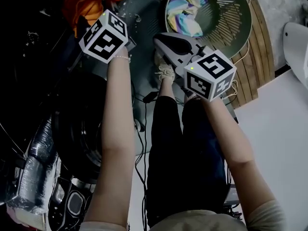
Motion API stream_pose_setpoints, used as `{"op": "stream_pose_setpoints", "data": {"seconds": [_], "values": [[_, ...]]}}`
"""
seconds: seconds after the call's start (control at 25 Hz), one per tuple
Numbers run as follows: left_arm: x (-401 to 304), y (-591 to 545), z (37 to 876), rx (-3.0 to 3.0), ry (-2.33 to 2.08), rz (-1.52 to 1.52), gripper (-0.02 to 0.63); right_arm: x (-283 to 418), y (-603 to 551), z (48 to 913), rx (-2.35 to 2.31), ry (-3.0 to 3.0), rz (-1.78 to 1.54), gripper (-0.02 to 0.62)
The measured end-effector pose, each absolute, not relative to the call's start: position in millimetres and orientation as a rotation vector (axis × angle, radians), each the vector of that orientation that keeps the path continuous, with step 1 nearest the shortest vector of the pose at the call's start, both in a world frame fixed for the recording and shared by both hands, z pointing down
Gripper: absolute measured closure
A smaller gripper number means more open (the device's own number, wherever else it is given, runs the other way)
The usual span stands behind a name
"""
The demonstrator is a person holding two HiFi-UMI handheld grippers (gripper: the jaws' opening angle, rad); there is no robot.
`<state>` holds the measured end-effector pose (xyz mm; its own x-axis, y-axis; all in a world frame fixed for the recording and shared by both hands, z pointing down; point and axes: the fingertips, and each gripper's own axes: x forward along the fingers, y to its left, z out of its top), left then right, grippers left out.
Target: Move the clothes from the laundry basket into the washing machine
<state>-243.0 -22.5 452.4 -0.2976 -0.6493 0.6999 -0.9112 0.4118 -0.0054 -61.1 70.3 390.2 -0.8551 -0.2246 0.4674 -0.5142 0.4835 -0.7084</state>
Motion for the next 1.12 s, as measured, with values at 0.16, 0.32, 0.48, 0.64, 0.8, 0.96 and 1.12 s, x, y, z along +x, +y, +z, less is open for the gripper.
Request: {"op": "stream_pose_setpoints", "data": {"seconds": [0.16,0.32,0.48,0.64,0.8,0.96,1.12], "values": [[-270.7,-14.0,468.8,1.180,-2.067,0.612,0.219,-60.4,73.7,393.6,0.628,-2.410,1.325,0.561],[-273.5,-17.8,479.2,1.242,-1.994,0.656,0.445,-62.3,75.5,396.6,0.609,-2.403,1.293,0.561],[-278.0,-25.3,478.3,1.330,-1.981,0.639,0.563,-64.4,69.8,395.5,0.612,-2.407,1.288,0.561],[-304.1,-50.4,463.3,1.431,-2.059,0.628,0.566,-66.1,60.6,393.2,0.626,-2.419,1.287,0.561],[-342.9,-77.4,443.9,1.411,-2.208,0.628,0.563,-65.7,57.3,394.0,0.625,-2.424,1.284,0.561],[-346.0,-75.9,452.7,1.308,-2.194,0.522,0.463,-64.2,62.7,397.3,0.627,-2.409,1.296,0.561],[-341.1,-50.6,448.6,1.214,-2.221,0.410,0.417,-58.9,67.5,397.8,0.629,-2.396,1.294,0.561]]}}
